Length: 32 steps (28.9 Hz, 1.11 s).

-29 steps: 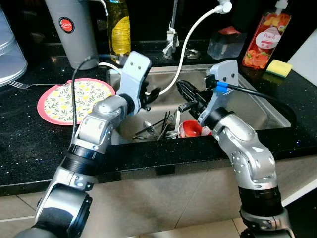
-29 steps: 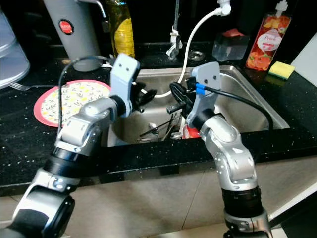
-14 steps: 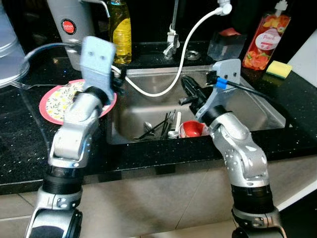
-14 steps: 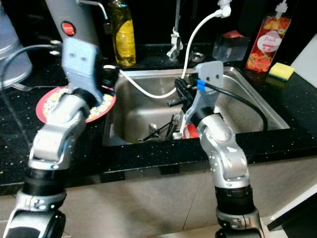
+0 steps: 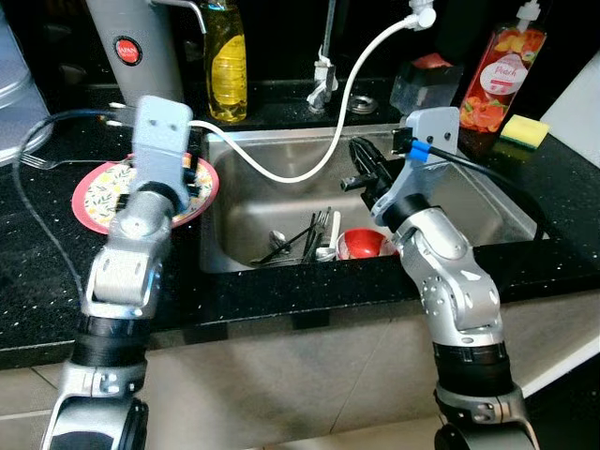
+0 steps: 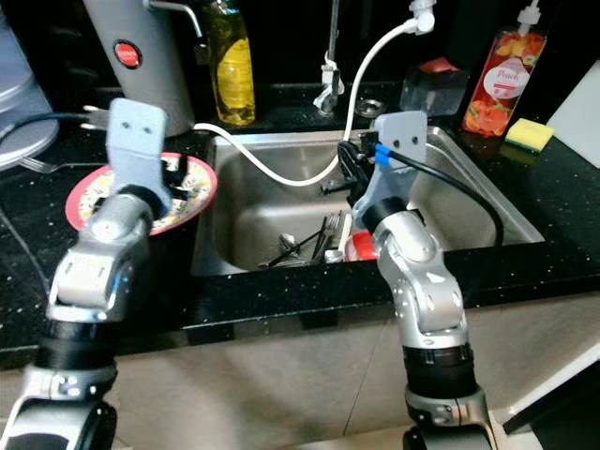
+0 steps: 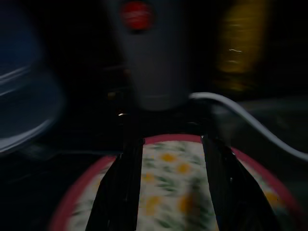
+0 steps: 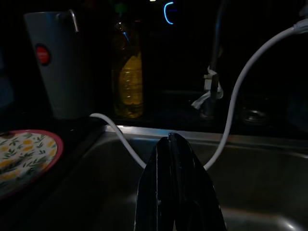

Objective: Kitchen organization

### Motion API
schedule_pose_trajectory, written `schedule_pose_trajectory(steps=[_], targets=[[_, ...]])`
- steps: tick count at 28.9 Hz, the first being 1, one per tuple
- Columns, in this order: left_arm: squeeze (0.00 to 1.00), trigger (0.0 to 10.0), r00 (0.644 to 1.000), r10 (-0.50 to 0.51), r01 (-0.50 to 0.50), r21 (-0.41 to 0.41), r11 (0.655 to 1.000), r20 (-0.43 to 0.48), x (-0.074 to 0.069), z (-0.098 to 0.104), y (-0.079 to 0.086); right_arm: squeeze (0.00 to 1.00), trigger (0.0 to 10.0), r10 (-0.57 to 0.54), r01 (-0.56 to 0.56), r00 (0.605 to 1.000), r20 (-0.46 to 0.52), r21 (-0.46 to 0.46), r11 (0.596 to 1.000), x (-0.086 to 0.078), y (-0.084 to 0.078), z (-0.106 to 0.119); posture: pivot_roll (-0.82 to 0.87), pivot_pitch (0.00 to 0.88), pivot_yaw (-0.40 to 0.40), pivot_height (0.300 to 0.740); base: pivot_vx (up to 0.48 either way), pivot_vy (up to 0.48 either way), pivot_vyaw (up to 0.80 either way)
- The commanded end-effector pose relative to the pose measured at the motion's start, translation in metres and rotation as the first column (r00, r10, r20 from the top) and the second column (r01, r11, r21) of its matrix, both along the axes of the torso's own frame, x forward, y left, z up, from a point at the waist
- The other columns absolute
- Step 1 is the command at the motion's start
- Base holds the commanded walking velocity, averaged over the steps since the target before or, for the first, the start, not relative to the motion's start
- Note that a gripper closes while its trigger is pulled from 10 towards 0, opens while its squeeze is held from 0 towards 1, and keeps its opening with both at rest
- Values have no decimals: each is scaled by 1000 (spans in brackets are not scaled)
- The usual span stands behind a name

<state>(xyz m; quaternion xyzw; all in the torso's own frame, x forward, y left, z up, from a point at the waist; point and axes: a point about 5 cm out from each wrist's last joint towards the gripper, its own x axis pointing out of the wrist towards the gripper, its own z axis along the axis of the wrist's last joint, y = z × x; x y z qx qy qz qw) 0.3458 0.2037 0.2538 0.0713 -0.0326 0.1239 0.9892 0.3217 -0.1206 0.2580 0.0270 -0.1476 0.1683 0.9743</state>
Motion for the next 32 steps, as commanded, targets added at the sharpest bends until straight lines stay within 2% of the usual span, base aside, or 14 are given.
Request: schedule_pose_trajectory(steps=[1, 2, 4, 8, 9, 12, 16, 20, 23, 25, 27, 32], targets=[[0, 10000, 997, 72, -72, -51, 996, -16, 2, -1, 12, 0, 10000, -12, 11, 1000, 6, 8, 1000, 3, -4, 1, 55, 0, -10, 740, 0, 0, 0], [0, 10000, 997, 72, -72, -51, 996, -16, 2, -1, 12, 0, 10000, -12, 11, 1000, 6, 8, 1000, 3, -4, 1, 55, 0, -10, 740, 0, 0, 0], [0, 10000, 992, 117, -123, -132, 984, -48, 4, -4, 21, 0, 10000, -23, 23, 1000, 11, 12, 1000, 4, -6, 3, 55, 0, -21, 740, 0, 0, 0], [0, 10000, 981, 160, -186, -299, 936, -109, 9, -8, 35, 0, 10000, -19, 19, 1000, 14, 5, 1000, 4, -6, 4, 49, 0, -17, 740, 0, 0, 0], [0, 10000, 981, 160, -186, -299, 936, -109, 9, -8, 35, 0, 10000, -19, 19, 1000, 14, 5, 1000, 4, -6, 4, 49, 0, -17, 740, 0, 0, 0], [0, 10000, 976, 165, -207, -391, 897, -139, 16, -10, 43, 0, 10000, -30, 30, 999, 20, 6, 1000, 3, -9, 4, 52, 0, -9, 740, 0, 0, 0], [0, 10000, 973, 167, -221, -425, 878, -161, 24, -11, 48, 0, 10000, -57, 57, 998, 19, 17, 998, 4, -13, 4, 54, 0, -15, 740, 0, 0, 0], [0, 10000, 966, 184, -249, -453, 856, -184, 32, -10, 53, 0, 10000, -36, 37, 999, 37, -17, 999, 6, -13, 10, 44, 0, 8, 740, 0, 0, 0], [0, 10000, 965, 192, -253, -446, 858, -177, 36, -2, 57, 0, 10000, 89, -84, 996, 19, -177, 981, 8, 1, 9, 41, 37, 4, 740, 0, 0, 0], [0, 10000, 964, 198, -257, -443, 859, -175, 37, 0, 59, 0, 10000, 133, -128, 991, 11, -191, 973, 9, 7, 10, 41, 39, 2, 740, 0, 0, 0], [0, 10000, 963, 210, -264, -445, 856, -168, 39, 4, 63, 0, 10000, 198, -190, 980, 20, -192, 963, 9, 21, 15, 48, 48, -7, 740, 0, 0, 0], [0, 10000, 963, 206, -264, -453, 852, -173, 44, 4, 65, 0, 10000, 232, -219, 972, 50, -179, 959, 15, 35, 27, 70, 70, -19, 740, 0, 0, 0]])
